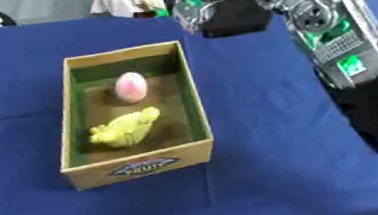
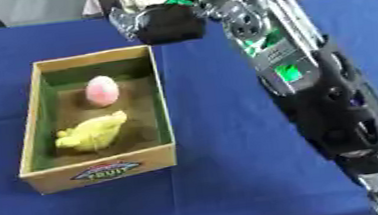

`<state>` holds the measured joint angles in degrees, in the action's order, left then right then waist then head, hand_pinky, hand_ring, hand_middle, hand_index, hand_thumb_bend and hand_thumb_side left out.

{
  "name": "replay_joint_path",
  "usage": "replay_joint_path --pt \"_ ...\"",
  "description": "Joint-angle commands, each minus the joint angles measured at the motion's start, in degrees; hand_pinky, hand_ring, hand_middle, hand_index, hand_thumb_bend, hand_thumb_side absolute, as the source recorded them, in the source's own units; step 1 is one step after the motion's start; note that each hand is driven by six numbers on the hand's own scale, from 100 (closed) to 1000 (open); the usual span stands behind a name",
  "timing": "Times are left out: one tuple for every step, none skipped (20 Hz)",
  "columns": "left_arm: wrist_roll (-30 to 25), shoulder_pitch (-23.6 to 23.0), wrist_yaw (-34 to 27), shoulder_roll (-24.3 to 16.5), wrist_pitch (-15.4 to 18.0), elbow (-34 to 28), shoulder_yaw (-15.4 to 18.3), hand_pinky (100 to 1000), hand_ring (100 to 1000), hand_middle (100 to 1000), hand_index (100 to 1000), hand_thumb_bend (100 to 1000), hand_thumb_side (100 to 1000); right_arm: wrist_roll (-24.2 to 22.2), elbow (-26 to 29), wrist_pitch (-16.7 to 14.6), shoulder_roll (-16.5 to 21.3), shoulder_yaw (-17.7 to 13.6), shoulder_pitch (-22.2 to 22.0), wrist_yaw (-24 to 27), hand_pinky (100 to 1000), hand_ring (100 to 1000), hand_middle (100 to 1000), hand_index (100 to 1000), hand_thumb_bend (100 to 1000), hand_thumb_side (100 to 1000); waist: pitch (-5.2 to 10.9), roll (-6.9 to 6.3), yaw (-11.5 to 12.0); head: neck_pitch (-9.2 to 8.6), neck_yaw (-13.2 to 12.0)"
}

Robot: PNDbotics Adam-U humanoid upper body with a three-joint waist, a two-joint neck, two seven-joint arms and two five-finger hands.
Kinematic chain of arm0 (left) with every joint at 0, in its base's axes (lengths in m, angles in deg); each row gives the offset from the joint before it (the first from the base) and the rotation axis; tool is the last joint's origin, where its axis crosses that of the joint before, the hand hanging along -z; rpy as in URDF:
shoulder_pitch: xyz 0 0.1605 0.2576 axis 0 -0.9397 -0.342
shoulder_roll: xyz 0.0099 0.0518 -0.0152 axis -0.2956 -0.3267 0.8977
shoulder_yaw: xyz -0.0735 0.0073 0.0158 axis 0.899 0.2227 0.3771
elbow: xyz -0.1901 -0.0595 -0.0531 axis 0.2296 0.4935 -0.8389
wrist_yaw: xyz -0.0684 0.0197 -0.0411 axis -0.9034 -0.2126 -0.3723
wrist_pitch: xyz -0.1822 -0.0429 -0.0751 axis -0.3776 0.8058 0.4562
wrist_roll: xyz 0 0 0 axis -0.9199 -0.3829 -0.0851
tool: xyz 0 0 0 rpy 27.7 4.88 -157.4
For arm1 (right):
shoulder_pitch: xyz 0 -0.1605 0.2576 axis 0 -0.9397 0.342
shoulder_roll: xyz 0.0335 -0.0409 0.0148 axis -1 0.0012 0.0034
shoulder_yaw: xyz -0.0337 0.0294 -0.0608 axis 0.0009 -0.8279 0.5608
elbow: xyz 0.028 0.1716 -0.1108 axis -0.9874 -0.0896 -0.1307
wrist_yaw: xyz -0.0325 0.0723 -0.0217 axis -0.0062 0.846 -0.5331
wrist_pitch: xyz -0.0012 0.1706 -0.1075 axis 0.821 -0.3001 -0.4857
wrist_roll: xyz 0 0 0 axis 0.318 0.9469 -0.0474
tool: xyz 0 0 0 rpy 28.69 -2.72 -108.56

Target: Pick up objects on the table and place them in the box.

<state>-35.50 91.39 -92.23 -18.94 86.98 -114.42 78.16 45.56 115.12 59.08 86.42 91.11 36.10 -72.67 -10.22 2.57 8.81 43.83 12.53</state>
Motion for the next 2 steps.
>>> replay_joint_path --pt "0.48 0.25 0.54 -1.27 0.06 -0.85 0.79 770 887 739 758 244 763 8.49 1.38 -3.30 5.15 -3.73 -2.05 7.60 813 802 765 888 100 770 0.77 -0.33 -0.29 0.29 -0.73" --pt "0.58 0.20 0.63 -1.33 0.07 -0.85 0.88 770 887 739 758 244 762 10.49 1.38 -4.30 6.19 -4.67 -3.43 9.32 814 802 764 881 100 800 0.72 -0.37 -0.47 0.29 -0.91"
